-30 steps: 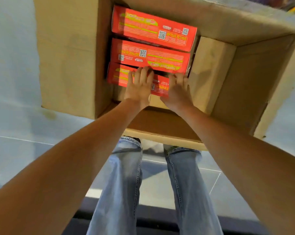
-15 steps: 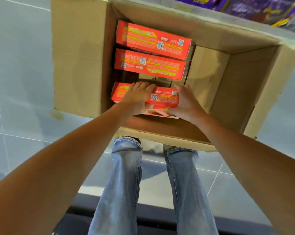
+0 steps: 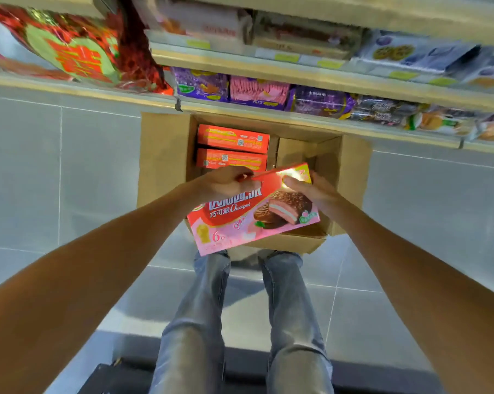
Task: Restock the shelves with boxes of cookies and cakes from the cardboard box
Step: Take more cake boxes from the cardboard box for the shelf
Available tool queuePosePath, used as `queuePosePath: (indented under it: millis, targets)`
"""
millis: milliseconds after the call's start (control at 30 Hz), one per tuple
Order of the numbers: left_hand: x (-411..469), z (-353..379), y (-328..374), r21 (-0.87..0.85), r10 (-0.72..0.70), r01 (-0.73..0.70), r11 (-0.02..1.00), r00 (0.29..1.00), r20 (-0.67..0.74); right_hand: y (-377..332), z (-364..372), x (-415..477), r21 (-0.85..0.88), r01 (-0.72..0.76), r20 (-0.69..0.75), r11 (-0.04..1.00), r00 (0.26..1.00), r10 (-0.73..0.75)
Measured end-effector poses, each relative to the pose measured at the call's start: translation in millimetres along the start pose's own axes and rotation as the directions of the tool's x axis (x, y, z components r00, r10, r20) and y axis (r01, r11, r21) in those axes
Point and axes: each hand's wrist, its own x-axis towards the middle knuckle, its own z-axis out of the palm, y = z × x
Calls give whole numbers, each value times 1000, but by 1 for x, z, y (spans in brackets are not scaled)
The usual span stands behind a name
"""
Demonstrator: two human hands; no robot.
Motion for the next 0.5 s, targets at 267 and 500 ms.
queuePosePath:
  millis: [267,500]
  targets:
    - [-140,-42,153,111,91,-85,990,995,-45,-91,-41,-163,-54,194,-264,980,943,-201]
    - [-243,-72,267,301,191,-141,943,970,-147,-164,-71,-287,-171,336,-395,926,838,-377]
